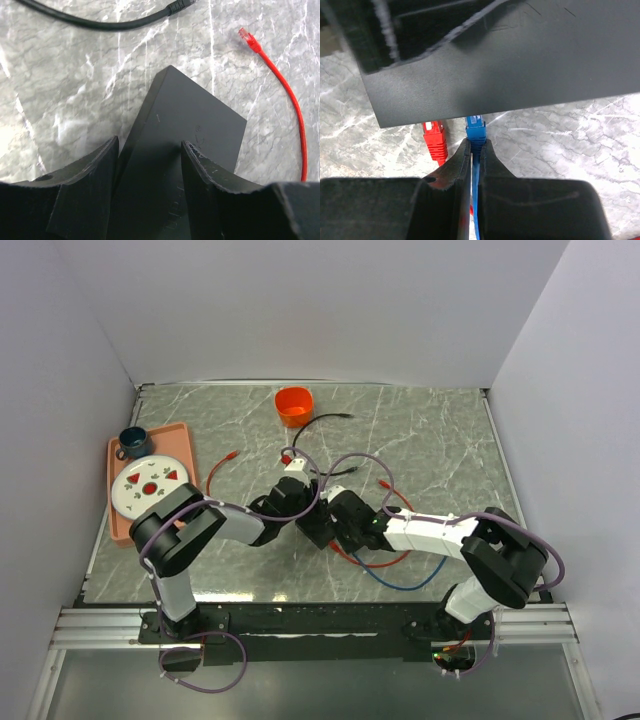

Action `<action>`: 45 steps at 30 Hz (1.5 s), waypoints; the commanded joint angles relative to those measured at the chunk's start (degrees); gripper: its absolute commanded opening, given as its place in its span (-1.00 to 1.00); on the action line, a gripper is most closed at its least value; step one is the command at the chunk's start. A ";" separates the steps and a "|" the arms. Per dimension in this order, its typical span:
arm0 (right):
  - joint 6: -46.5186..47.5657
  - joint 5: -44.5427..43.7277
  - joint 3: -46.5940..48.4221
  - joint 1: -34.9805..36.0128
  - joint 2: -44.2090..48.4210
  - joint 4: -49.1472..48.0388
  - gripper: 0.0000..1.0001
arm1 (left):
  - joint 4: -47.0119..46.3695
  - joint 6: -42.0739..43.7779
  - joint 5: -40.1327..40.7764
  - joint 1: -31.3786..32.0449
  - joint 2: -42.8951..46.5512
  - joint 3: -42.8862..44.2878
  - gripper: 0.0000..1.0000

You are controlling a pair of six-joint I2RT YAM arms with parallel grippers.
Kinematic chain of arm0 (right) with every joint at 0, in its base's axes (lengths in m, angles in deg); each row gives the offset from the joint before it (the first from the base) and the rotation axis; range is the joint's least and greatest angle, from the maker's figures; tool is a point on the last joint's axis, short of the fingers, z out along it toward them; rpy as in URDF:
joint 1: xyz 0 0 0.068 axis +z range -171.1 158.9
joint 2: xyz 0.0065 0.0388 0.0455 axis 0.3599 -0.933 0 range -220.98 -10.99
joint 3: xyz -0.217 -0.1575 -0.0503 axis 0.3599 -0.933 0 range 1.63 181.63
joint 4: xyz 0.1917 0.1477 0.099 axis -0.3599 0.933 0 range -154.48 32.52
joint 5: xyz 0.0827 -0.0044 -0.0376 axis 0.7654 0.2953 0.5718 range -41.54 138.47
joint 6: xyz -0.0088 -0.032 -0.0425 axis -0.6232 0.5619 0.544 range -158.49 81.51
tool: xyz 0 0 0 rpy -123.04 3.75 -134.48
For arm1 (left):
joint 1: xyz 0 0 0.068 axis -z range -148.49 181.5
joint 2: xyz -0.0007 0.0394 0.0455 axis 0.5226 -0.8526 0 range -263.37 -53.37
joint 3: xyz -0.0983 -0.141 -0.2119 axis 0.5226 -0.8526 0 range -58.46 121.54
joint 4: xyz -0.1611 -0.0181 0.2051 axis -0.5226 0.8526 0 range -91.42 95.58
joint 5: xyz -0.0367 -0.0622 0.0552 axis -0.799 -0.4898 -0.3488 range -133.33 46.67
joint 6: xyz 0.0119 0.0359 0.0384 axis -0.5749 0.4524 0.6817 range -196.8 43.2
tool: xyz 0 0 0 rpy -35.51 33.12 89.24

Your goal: Insert the plug into the switch port

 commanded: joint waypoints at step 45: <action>-6.45 -2.59 -2.77 -0.80 6.69 -18.56 0.07 | 38.31 4.94 -1.55 -2.20 20.05 9.62 0.76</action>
